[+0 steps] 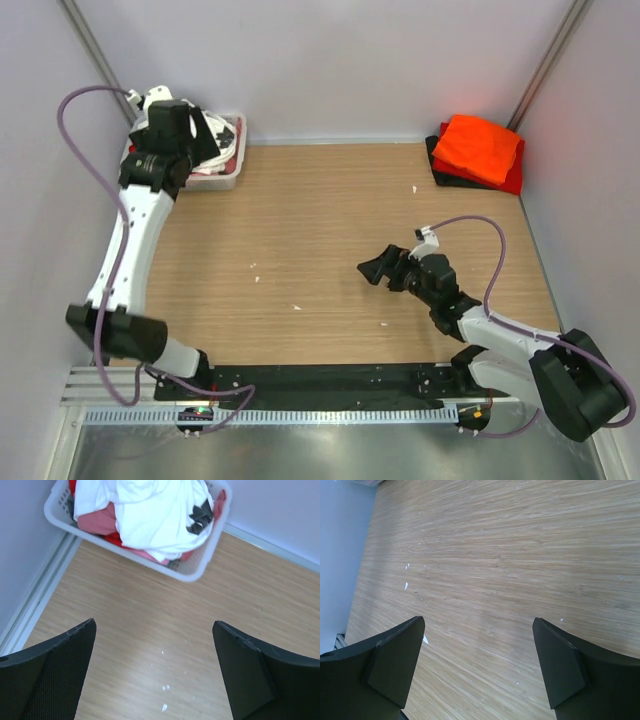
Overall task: Fold and stack the t-shirts
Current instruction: Grab the tshirt from the pile
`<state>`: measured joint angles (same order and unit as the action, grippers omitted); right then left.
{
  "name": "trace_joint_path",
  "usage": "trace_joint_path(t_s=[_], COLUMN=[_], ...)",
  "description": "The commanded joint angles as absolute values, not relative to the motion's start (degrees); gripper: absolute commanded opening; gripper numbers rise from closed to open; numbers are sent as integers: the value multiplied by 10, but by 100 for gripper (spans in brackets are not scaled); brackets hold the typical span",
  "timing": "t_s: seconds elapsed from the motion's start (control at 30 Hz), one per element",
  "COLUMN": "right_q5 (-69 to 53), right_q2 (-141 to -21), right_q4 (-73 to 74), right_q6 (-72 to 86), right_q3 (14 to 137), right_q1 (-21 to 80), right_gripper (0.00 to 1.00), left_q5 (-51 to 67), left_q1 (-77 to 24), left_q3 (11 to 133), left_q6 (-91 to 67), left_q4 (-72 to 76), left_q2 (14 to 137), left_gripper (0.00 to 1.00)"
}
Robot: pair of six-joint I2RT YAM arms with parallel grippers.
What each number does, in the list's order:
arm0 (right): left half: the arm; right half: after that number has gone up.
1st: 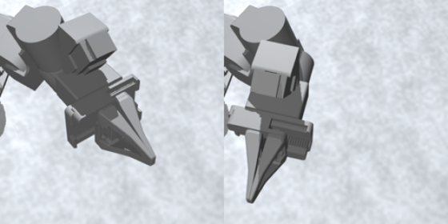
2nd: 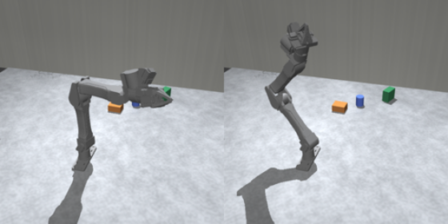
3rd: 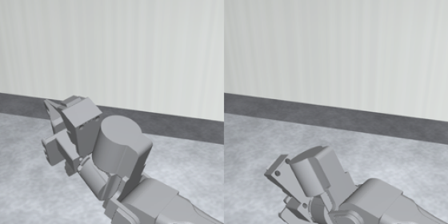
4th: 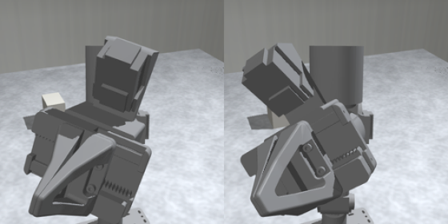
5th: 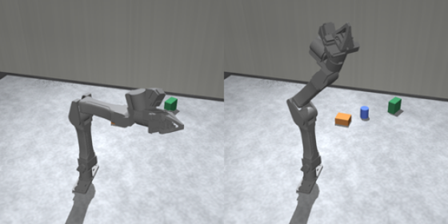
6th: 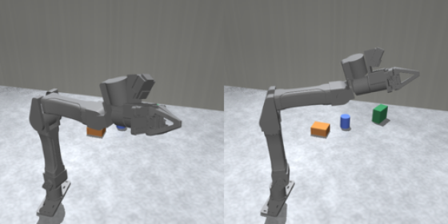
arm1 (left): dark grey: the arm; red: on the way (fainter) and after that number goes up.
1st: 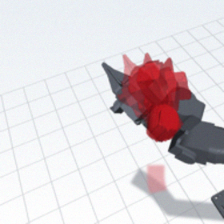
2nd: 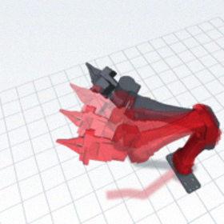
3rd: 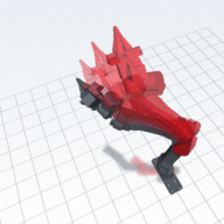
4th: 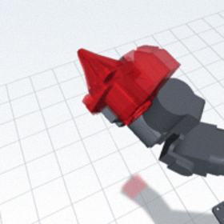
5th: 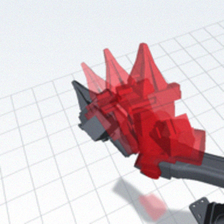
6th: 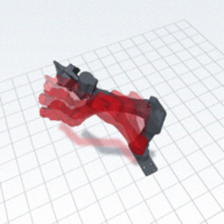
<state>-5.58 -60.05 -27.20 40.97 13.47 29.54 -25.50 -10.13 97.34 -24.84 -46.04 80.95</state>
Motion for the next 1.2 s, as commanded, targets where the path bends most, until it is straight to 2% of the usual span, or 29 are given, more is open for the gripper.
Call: trace_joint_path(t_s=[0.0, 0.13, 0.27, 0.3, 0.33, 0.4, 0.6, 0.73, 0.8, 0.83, 0.9, 0.93, 1.0, 1.17], right_q5=[-61, -71, -71, -70, -70, -72, -79, -82, -83, -83, -84, -83, -83, -82], right_q2=[-618, -632, -639, -643, -645, -649, -654, -658, -660, -660, -664, -664, -667, -669], right_q4=[-316, -319, -322, -322, -322, -325, -334, -338, -339, -339, -340, -339, -340, -339], right_q6=[404, 400, 402, 402, 403, 403, 403, 406, 407, 406, 408, 408, 407, 409], right_q3=[149, 152, 155, 156, 157, 159, 156, 156, 157, 157, 159, 160, 161, 162], right_q1=[299, 298, 299, 299, 299, 298, 294, 291, 288, 288, 287, 287, 287, 287], right_gripper=[96, 96, 95, 96, 96, 96, 96, 95, 95, 96, 96, 96, 96, 96], left_q5=[-265, -223, -177, -170, -154, -94, -77, -62, -61, -55, -48, -41, -34, -4], left_q1=[-63, -16, 44, 51, 64, 70, 76, 77, 77, 77, 77, 77, 77, 69], left_q3=[1049, 1183, 1258, 1264, 1267, 1259, 1230, 1230, 1230, 1229, 1229, 1228, 1228, 1228], left_q6=[-252, -265, -279, -291, -297, -289, -275, -288, -294, -296, -302, -304, -309, -329], left_q4=[-427, -446, -460, -461, -457, -429, -356, -338, -333, -332, -330, -328, -327, -329], left_q2=[895, 1052, 1160, 1176, 1191, 1224, 1266, 1279, 1280, 1278, 1272, 1263, 1252, 1176], left_gripper=[100, 96, 95, 94, 85, 80, 84, 82, 72, 59, 40, 22, 0, 0])
